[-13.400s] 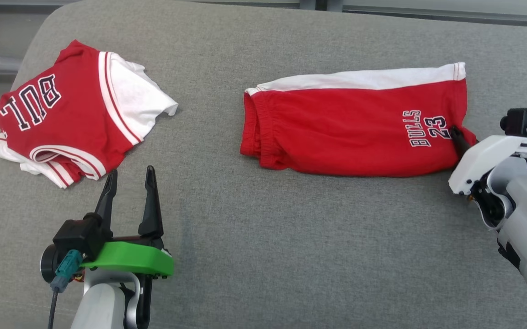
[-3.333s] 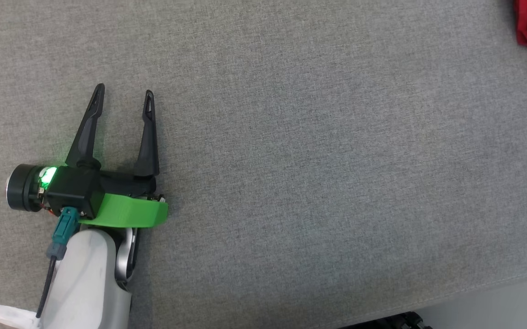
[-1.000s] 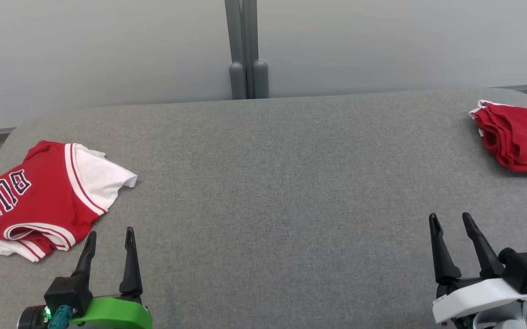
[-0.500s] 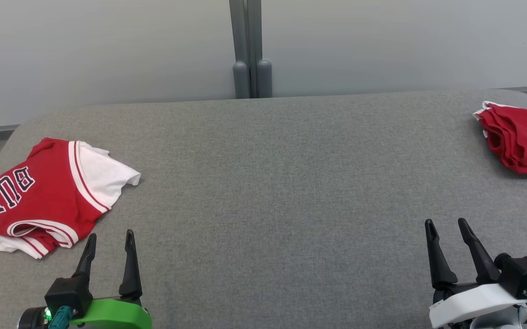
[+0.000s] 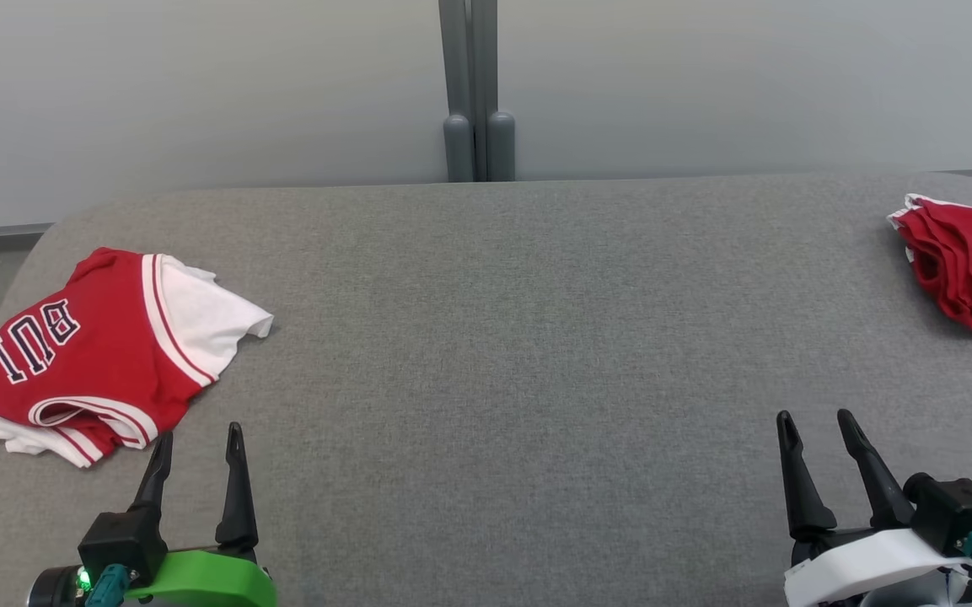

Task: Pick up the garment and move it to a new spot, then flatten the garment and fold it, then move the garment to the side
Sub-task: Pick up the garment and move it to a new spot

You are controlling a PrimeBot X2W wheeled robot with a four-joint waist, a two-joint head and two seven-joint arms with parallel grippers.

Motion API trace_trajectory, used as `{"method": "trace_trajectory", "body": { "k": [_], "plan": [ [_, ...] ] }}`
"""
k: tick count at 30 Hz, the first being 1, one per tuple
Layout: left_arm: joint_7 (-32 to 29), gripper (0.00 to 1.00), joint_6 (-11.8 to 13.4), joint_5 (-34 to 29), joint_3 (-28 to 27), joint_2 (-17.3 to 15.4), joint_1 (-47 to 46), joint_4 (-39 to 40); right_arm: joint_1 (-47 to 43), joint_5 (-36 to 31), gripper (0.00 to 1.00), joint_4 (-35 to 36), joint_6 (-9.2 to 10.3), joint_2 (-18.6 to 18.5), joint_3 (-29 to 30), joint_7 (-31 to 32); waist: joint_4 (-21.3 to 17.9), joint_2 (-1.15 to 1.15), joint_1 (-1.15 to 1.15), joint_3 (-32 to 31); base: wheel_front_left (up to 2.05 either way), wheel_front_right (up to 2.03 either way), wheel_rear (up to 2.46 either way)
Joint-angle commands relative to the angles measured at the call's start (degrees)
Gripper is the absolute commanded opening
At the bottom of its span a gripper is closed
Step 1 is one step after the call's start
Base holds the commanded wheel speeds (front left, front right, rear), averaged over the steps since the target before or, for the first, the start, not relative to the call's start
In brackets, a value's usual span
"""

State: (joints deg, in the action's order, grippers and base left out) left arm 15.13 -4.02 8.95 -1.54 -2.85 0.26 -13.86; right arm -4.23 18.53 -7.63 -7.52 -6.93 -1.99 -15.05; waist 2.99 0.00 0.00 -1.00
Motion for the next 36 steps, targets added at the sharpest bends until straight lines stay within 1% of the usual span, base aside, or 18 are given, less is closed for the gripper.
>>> {"method": "trace_trajectory", "body": {
  "k": [1,9,17,28,36],
  "plan": [
    [0.0,1.0,0.12,-0.72,-0.28,-0.12,-0.26,0.06,-0.39,0.03,1.0,-0.16,0.07,0.22,-0.31,-0.18,0.83,0.0,0.0,-0.08,0.0,0.0,0.0],
    [0.0,1.0,-0.12,-1.25,-1.92,-0.18,-0.36,-0.13,-0.34,0.28,1.0,-0.98,0.07,0.87,-1.01,-0.18,5.19,0.0,0.0,-0.08,0.0,0.0,0.0],
    [0.0,1.0,-0.27,-1.76,-4.01,-0.56,0.67,0.23,-0.15,0.27,1.0,-1.81,0.07,1.46,-1.55,-0.18,12.32,0.0,0.0,-0.02,0.0,0.0,0.0],
    [0.0,1.0,-0.02,-2.1,-5.65,-0.6,1.15,0.36,0.62,-0.22,1.0,-2.51,0.07,1.44,-2.48,-0.18,20.06,0.0,0.0,0.19,0.0,0.0,0.0],
    [0.0,1.0,0.07,-2.34,-6.58,-0.58,1.66,0.4,0.89,-0.39,1.0,-2.84,0.07,1.56,-2.75,-0.18,24.51,0.0,0.0,0.11,0.0,0.0,0.0]
  ]
}}
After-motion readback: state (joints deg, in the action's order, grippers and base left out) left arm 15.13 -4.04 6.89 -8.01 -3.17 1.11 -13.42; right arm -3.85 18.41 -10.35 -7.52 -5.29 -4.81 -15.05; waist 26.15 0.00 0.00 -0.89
